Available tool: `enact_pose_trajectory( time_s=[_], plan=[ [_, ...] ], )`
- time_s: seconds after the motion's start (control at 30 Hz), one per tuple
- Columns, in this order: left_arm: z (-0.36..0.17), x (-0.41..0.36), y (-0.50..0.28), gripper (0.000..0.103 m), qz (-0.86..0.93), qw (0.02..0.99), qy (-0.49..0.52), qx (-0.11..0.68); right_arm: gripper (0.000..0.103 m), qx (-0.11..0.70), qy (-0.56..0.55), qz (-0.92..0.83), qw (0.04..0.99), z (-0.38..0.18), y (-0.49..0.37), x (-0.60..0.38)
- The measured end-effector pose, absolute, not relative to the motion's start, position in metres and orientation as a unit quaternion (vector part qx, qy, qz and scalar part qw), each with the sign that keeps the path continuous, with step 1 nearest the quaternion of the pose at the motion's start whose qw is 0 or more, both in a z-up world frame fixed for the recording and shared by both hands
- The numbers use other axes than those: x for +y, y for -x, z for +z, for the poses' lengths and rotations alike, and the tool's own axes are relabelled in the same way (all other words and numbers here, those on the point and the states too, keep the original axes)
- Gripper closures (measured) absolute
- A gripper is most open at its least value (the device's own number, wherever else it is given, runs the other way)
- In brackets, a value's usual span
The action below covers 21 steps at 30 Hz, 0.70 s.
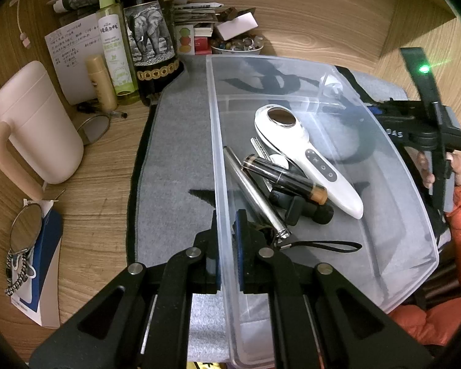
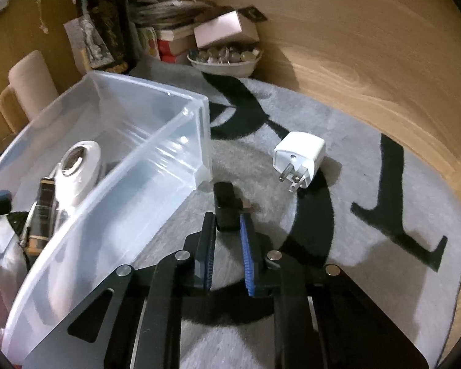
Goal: Organize rigid objects
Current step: 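Carry the black adapter into the box and release it with the right gripper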
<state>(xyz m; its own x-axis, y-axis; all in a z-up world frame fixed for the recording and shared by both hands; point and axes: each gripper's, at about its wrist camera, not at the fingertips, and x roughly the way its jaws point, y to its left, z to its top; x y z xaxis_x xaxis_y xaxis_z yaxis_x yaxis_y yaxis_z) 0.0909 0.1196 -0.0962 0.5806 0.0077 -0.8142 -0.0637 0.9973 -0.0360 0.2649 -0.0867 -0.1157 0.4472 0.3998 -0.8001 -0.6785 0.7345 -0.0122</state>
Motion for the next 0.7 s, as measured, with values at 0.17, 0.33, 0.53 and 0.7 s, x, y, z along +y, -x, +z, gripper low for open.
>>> enact_pose_trajectory(
  time_s=[0.17, 0.33, 0.53, 0.7],
  plan=[
    [-0.096, 0.12, -0.091, 0.097, 0.02, 0.889, 0.031, 0.457, 0.089, 0.383, 0.166, 0.326, 0.848, -0.092, -0.251, -0.094],
    [-0.096, 0.12, -0.091, 0.097, 0.02, 0.889, 0.03, 0.457, 0.089, 0.344, 0.159, 0.33, 0.864, -0.061, -0.233, -0.101],
    [-0.095, 0.12, -0.091, 0.096, 0.019, 0.889, 0.029, 0.457, 0.089, 0.303, 0.153, 0.343, 0.876, -0.031, -0.209, -0.099],
    [-0.095, 0.12, -0.091, 0.096, 0.02, 0.889, 0.029, 0.457, 0.089, 0.285, 0.156, 0.367, 0.872, -0.021, -0.192, -0.087]
  ],
)
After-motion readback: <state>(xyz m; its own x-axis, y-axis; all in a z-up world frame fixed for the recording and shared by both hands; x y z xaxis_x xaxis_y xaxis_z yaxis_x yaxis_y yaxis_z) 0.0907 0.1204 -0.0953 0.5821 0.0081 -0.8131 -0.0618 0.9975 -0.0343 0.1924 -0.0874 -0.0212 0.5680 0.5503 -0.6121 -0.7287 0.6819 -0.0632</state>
